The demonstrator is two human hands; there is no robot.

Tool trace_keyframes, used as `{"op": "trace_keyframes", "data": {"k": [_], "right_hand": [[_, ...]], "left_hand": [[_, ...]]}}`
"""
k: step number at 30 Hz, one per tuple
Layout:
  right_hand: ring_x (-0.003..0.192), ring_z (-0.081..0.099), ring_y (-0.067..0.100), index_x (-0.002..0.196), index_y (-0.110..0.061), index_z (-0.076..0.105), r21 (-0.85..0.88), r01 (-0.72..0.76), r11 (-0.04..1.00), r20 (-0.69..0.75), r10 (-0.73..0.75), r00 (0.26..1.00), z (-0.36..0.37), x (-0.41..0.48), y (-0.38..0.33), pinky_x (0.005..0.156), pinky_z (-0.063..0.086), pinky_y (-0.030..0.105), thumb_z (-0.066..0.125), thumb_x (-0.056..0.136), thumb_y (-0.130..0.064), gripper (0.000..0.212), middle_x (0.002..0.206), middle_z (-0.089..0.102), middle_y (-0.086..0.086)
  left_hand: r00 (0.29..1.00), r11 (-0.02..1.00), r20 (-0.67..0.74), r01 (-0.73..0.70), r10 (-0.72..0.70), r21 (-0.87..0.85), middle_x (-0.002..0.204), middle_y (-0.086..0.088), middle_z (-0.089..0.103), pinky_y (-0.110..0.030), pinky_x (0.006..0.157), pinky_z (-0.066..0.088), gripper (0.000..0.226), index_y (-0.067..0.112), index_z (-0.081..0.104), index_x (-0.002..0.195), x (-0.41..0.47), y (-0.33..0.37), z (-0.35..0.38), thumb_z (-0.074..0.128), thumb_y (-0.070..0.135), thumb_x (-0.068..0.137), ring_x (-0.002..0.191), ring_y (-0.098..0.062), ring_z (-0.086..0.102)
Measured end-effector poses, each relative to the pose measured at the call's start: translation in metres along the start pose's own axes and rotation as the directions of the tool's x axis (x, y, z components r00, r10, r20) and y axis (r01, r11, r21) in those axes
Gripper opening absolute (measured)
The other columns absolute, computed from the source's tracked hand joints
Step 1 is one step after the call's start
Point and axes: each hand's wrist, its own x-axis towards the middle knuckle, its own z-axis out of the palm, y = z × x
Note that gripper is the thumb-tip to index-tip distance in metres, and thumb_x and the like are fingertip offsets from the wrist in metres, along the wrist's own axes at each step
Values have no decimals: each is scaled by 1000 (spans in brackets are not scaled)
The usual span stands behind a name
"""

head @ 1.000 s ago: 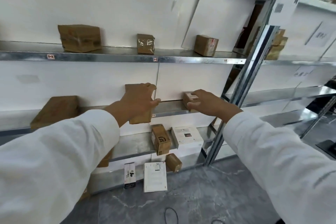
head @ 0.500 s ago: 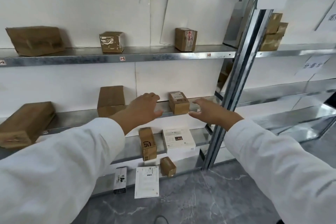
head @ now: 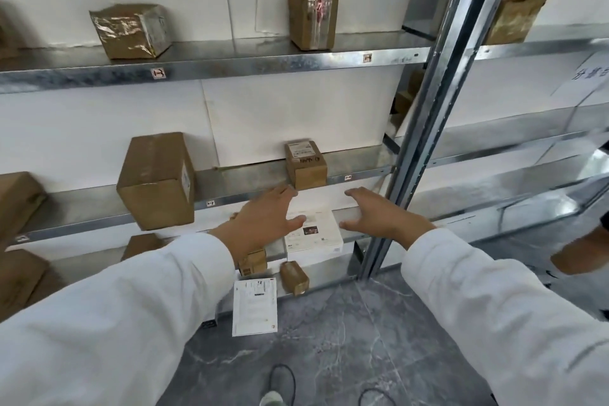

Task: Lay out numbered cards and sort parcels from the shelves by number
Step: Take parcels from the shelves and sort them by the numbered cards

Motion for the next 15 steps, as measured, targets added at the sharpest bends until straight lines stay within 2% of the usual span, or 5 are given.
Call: {"op": "trace_keyframes", "data": {"k": [4, 7, 11, 15], "right_hand": [[141, 30, 22, 151, -18, 22, 33, -63, 997, 80, 60, 995, 22, 43, 17, 115, 27, 35, 65, 86, -46, 83, 157, 25, 2], [144, 25, 21, 152, -17, 20, 38, -115, 993, 143, 109, 984, 35, 77, 33, 116, 23, 32, 64, 87, -46, 84, 159, 21, 2], [138, 34, 22, 151, -16, 22, 39, -197, 980, 192, 186, 964, 51, 117, 54, 113, 30, 32, 66, 86, -45, 84, 156, 27, 3], [141, 31, 22, 150, -16, 24, 45, -282, 958, 214, 266, 940, 68, 158, 72, 113, 29, 35, 66, 86, -45, 82, 156, 27, 2]], "left_hand": [[997, 999, 72, 12, -9, -52, 150, 5, 37, -35, 102, 37, 61, 21, 36, 143, 44, -12, 39, 52, 51, 92, 133, -17, 38], [989, 994, 147, 14, 3, -113, 145, 1, 42, -34, 101, 41, 61, 18, 39, 141, 79, -27, 68, 53, 50, 91, 129, -19, 42], [972, 989, 233, 42, -7, -143, 140, 0, 49, -39, 95, 49, 58, 19, 43, 136, 117, -51, 104, 56, 50, 89, 121, -20, 50], [960, 990, 280, 14, 27, -143, 141, -1, 48, -40, 93, 50, 60, 20, 39, 141, 154, -76, 135, 55, 48, 91, 122, -21, 51]]}}
